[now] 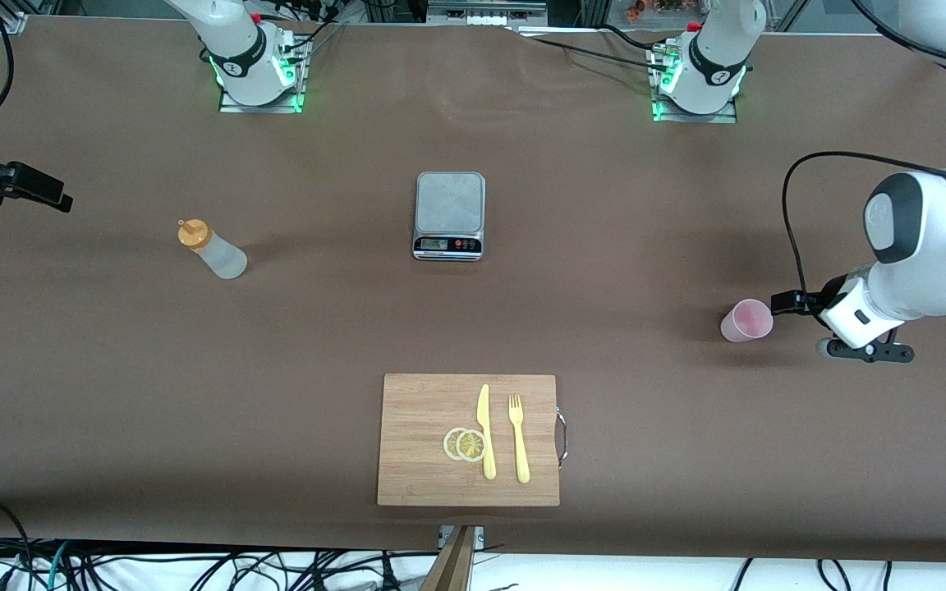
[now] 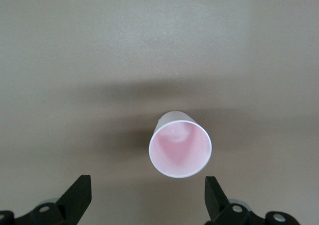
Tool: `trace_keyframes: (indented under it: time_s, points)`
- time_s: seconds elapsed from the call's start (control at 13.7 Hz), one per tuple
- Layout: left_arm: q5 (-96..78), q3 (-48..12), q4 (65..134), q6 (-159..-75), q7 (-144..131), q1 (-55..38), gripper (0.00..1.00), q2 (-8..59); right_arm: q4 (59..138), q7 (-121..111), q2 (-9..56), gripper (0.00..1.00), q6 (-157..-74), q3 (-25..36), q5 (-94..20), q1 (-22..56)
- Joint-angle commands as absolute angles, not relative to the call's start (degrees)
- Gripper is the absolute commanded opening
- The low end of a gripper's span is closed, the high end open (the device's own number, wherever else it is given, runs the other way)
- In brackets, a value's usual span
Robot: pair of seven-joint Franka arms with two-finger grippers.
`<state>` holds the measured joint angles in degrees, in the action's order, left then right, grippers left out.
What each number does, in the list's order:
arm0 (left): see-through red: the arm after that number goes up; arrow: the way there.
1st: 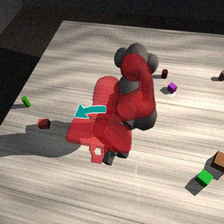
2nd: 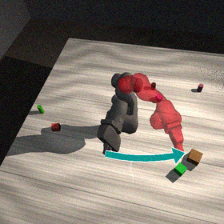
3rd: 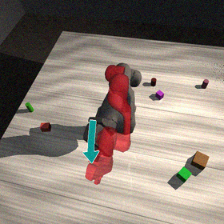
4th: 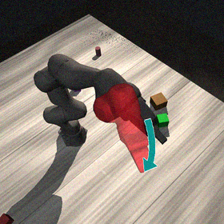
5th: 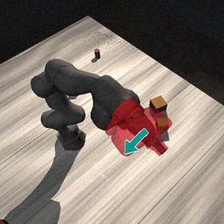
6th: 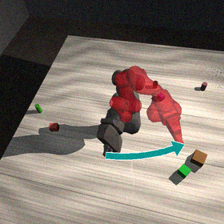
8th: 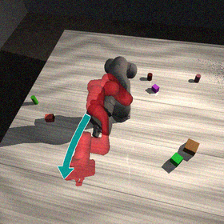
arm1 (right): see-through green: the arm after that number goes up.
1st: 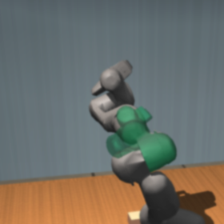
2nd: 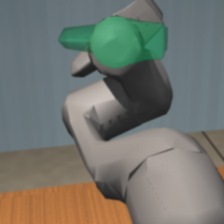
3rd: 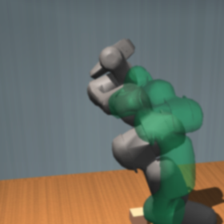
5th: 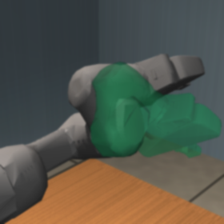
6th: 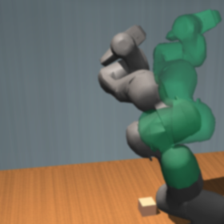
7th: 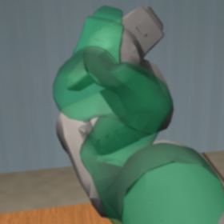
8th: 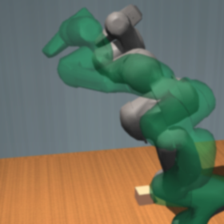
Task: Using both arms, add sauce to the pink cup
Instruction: 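Lower the left gripper and grasp the pink cup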
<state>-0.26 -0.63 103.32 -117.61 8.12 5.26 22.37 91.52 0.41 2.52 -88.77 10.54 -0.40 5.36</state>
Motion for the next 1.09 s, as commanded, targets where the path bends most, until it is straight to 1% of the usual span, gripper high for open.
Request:
trace_keyframes:
  time_s: [0.0,0.15,0.44,0.58,0.66,0.73,0.88,0.95,1.02]
  points:
    - [-0.79,-0.44,104.41,-121.45,10.54,5.54,0.99,24.25,92.2,-0.35,1.76,1.0,-89.12,10.28,-1.05,4.92]
    - [-0.88,-0.44,105.11,-123.83,12.3,5.54,0.98,25.92,92.2,-0.35,1.76,1.0,-89.12,10.28,-1.05,4.92]
    - [-0.88,-0.44,109.77,-129.98,12.39,5.54,0.94,26.01,92.2,-0.26,1.76,1.0,-89.03,10.28,-1.05,4.92]
    - [-0.97,-0.44,110.21,-130.08,12.39,5.54,0.89,26.28,92.2,-0.26,1.76,1.0,-89.03,10.28,-1.05,4.92]
    - [-1.05,-0.44,110.3,-130.08,12.39,5.54,0.8,26.37,92.2,-0.35,1.76,1.0,-89.03,10.28,-1.05,4.92]
    - [-1.05,-0.44,110.3,-129.99,12.39,5.54,0.64,26.37,92.2,-0.26,1.76,1.0,-89.03,10.28,-1.05,4.92]
    - [-1.49,-0.44,110.22,-129.9,12.13,5.54,0.22,26.45,92.2,-0.26,1.76,1.0,-88.95,10.28,-1.05,4.92]
    - [-1.58,-0.44,110.21,-129.82,11.87,5.54,0.05,26.46,92.2,-0.26,1.76,1.0,-88.95,10.28,-1.05,4.92]
    - [-1.5,-0.44,110.21,-129.73,11.78,5.54,0.0,26.46,92.2,-0.35,1.76,1.0,-88.95,10.28,-1.05,4.92]
